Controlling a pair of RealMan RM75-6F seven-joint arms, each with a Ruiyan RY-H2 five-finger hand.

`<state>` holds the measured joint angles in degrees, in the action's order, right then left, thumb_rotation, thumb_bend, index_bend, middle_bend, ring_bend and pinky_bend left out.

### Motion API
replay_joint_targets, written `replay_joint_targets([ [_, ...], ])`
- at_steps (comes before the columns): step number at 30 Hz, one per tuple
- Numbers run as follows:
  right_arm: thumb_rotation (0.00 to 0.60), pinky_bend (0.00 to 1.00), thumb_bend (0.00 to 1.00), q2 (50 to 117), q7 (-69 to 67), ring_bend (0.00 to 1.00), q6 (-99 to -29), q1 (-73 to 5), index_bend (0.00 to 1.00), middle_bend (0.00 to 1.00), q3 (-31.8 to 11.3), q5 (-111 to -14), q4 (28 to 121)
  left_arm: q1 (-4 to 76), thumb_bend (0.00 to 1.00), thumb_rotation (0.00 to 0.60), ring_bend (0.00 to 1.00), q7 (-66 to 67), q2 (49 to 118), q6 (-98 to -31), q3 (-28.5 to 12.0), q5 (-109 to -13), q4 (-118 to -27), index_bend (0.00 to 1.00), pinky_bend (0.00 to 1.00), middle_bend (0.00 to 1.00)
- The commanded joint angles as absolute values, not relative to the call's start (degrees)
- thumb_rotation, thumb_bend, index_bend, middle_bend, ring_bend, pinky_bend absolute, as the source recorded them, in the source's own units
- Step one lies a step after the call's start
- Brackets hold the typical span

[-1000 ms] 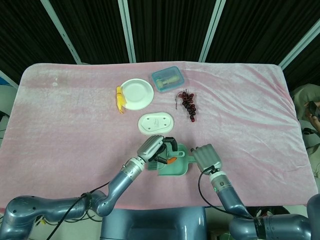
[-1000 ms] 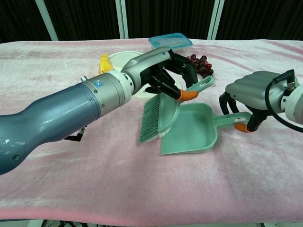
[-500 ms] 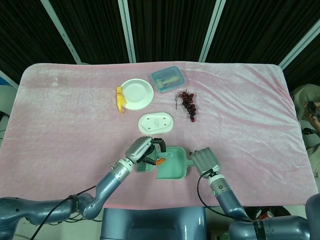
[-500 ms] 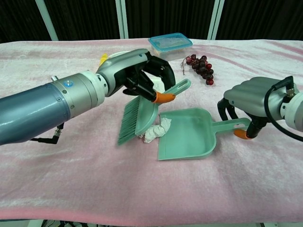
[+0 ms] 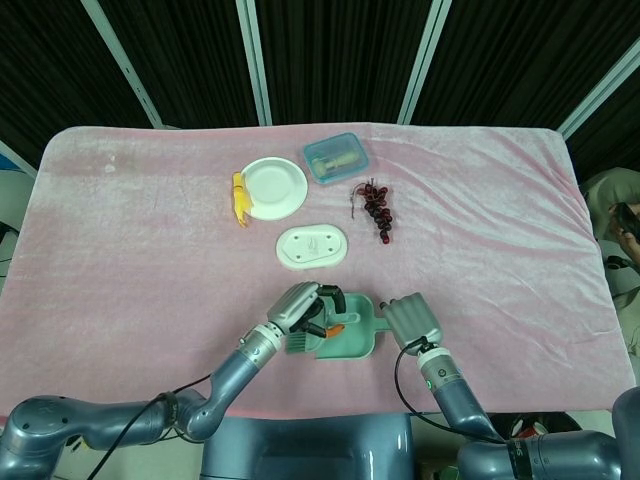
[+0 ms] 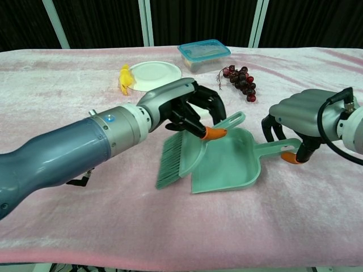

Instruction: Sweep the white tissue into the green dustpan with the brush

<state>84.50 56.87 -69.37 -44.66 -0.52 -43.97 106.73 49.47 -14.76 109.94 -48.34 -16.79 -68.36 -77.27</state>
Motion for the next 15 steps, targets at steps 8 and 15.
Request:
replay_joint_targets([
  [8, 0.6, 0.78, 0.48, 84.5, 56.8, 0.67, -69.3, -44.4, 0.7, 0.67, 0.2, -44.0, 107.2, 54.4, 0.36, 0.6, 0.9, -13.9, 113.6, -47.6, -20.9, -69.5, -75.4, 0.61, 1.0, 0.61],
  [15, 0.6, 0.78, 0.48, 83.9, 56.9, 0.67, -69.9, -44.2, 0.7, 0.67, 0.5, -44.3, 108.1, 55.7, 0.36, 0.6, 0.9, -13.5, 115.0, -48.3, -21.8, -69.5, -74.7, 0.61, 1.0, 0.61],
])
